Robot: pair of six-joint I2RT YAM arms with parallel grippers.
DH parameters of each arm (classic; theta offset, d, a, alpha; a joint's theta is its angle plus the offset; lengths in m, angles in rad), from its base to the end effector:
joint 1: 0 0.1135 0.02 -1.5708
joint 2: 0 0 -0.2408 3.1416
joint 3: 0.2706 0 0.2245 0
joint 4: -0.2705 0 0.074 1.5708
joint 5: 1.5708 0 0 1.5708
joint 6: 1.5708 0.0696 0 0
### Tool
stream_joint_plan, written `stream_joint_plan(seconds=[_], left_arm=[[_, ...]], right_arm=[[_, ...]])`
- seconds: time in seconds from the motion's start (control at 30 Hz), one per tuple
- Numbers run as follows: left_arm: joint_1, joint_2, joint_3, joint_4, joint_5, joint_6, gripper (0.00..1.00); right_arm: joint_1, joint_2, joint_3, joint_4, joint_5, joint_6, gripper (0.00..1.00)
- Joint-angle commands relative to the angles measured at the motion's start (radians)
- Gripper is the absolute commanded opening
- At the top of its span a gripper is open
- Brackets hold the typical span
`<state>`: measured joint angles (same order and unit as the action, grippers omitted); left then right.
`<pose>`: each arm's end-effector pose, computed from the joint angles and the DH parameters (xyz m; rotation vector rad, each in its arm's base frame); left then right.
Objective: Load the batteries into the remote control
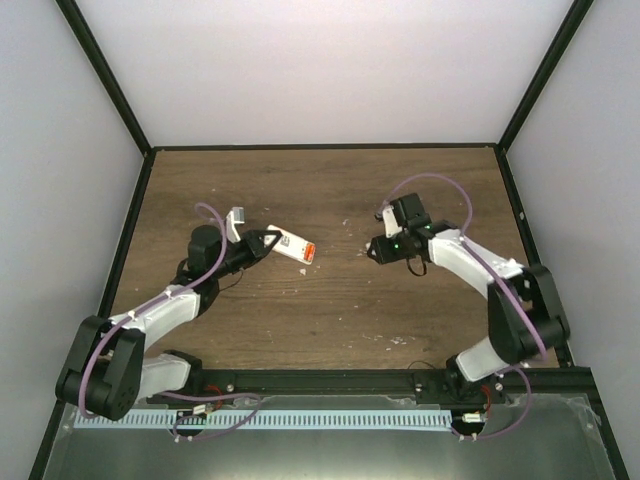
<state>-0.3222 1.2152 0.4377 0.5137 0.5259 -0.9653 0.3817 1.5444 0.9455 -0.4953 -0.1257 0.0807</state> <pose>0.2374 -0.1161 0.1953 -0.2397 2.0176 -1.3431 0.2675 0.1168 0.1547 -0.4438 2.6522 0.3144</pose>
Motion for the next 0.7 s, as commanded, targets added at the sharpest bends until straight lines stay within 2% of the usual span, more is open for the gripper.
stream_joint_plan(seconds=[0.0, 0.17, 0.37, 0.67], left_arm=[[0.004, 0.02, 0.048, 0.06, 0.129, -0.001, 0.0], [0.006, 0.063, 0.093, 0.047, 0.267, 0.002, 0.0], [0.005, 0.083, 0.126, 0.047, 0.341, -0.017, 0.0], [0.005, 0.066, 0.125, 0.013, 0.335, 0.0, 0.0]], right_arm=[[0.048, -0.158, 0.0, 0.108, -0.161, -0.092, 0.23], [0.139, -0.274, 0.01, 0.088, -0.245, -0.216, 0.22], [0.243, -0.292, 0.013, 0.062, -0.206, -0.29, 0.21], [0.306, -0.268, 0.046, 0.044, -0.202, -0.311, 0.22]])
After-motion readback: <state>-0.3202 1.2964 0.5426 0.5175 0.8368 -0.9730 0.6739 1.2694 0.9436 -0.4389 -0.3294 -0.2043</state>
